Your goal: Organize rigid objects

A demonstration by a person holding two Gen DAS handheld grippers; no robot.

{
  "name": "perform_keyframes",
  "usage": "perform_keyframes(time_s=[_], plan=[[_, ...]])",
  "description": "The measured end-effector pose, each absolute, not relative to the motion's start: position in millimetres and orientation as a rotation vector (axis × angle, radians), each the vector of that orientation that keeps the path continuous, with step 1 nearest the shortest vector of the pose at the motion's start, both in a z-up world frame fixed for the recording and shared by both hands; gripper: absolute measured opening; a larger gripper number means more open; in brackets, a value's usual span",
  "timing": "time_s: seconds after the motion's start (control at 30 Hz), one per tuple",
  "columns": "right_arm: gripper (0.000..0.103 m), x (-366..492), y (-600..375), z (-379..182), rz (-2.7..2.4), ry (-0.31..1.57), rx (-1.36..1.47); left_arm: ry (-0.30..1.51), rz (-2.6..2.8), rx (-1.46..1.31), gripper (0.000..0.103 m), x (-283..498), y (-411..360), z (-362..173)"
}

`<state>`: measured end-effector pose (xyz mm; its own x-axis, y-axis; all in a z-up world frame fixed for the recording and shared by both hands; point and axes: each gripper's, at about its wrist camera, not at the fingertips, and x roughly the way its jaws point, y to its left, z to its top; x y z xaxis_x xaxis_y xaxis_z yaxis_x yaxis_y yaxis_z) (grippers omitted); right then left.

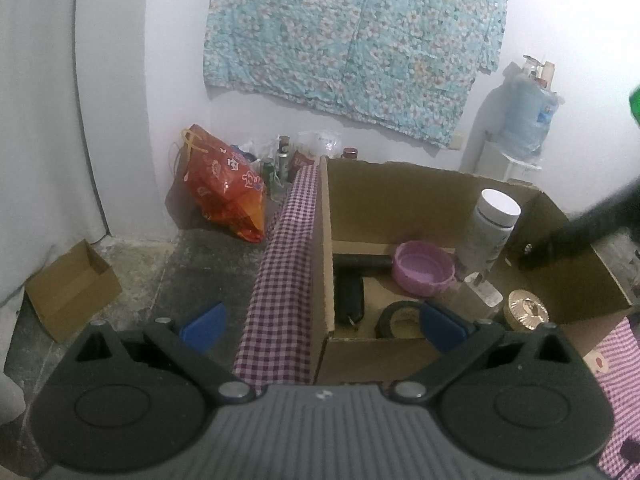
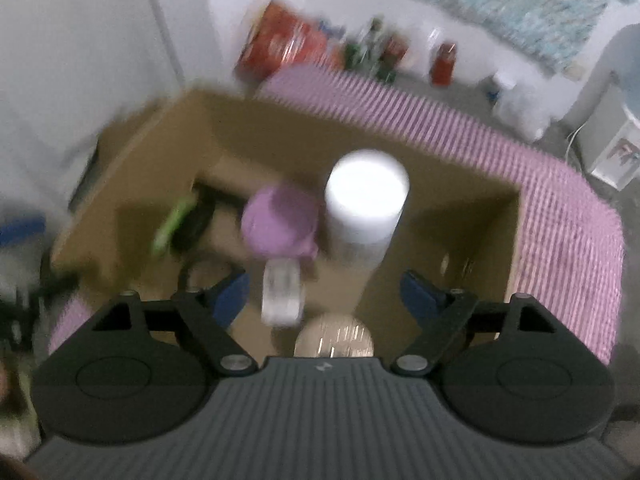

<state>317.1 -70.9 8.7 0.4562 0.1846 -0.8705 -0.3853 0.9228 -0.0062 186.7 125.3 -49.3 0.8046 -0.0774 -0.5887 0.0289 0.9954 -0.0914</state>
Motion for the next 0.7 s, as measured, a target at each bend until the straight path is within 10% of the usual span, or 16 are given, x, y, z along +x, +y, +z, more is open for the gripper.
perform_keyframes(time_s=[0.2, 0.33, 0.7], plan=[[0.079, 319.5, -52.6, -34.6, 0.341, 1.216, -0.379, 0.617, -0.073, -0.079, 0.103, 183.0, 125.9, -45.3], [0.058, 325.4, -51.2, -50.4, 0.327, 1.296, -0.409, 0.617, -0.073, -0.080, 0.103, 182.7, 126.3, -45.5], [0.057, 341.6, -58.9, -50.4, 0.312, 1.247, -0.405, 0.624, -0.067, -0.088, 0.103, 181.6, 128.9, -46.8]])
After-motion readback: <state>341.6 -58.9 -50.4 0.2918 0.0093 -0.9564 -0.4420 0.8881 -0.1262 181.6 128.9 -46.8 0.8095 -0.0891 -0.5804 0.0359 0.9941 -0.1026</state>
